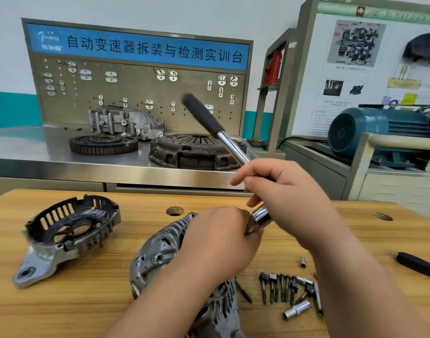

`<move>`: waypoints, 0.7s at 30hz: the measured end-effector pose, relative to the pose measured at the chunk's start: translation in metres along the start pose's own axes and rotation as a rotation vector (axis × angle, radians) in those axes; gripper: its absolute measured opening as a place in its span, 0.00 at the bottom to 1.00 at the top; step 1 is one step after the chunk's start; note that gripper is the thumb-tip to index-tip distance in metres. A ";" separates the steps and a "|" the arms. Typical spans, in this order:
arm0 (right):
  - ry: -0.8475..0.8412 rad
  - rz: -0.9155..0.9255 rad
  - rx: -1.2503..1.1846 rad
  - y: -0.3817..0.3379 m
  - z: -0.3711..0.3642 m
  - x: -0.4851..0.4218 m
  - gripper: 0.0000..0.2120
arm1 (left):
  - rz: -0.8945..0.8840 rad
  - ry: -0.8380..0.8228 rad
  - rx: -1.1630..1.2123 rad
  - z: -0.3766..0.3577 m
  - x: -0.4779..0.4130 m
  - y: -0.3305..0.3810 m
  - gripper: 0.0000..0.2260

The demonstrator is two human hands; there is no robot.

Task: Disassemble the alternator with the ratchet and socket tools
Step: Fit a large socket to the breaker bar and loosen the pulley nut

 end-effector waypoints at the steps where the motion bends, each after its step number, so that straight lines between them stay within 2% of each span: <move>1: -0.023 -0.049 0.167 0.000 -0.002 0.000 0.13 | -0.006 0.002 -0.003 0.000 0.000 0.000 0.21; 3: -0.100 -0.125 0.401 0.002 -0.002 -0.001 0.12 | -0.017 0.000 -0.026 -0.002 0.000 0.002 0.21; 5: -0.101 -0.180 0.408 0.004 0.003 -0.002 0.13 | -0.039 0.003 -0.054 -0.004 0.001 0.004 0.21; 7: -0.089 -0.159 0.339 0.005 0.007 0.000 0.13 | -0.046 -0.009 -0.062 -0.006 0.001 0.006 0.20; 9: -0.090 -0.075 0.253 0.003 0.005 0.002 0.16 | -0.020 -0.027 -0.036 -0.004 -0.001 0.003 0.20; 12: -0.082 0.097 -0.007 -0.002 0.004 -0.001 0.18 | 0.033 -0.035 0.018 0.002 -0.003 -0.003 0.21; 16: -0.217 0.308 -0.381 -0.004 0.008 0.001 0.17 | -0.010 -0.047 0.009 0.002 -0.002 -0.004 0.18; 19: -0.248 0.340 -0.575 -0.002 0.012 0.004 0.16 | -0.074 -0.043 -0.032 0.001 -0.001 -0.004 0.13; 21: -0.201 0.331 -0.555 0.000 0.012 0.003 0.14 | -0.047 -0.044 -0.010 0.001 -0.001 -0.004 0.15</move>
Point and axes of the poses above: each hand's wrist, its own x-axis away from the middle knuckle, its own z-axis out of the back of the hand, y = z × x, the point moved 2 cm from there along -x, towards the middle knuckle, and after that the axes turned 15 degrees about z, right-handed, at the moved point
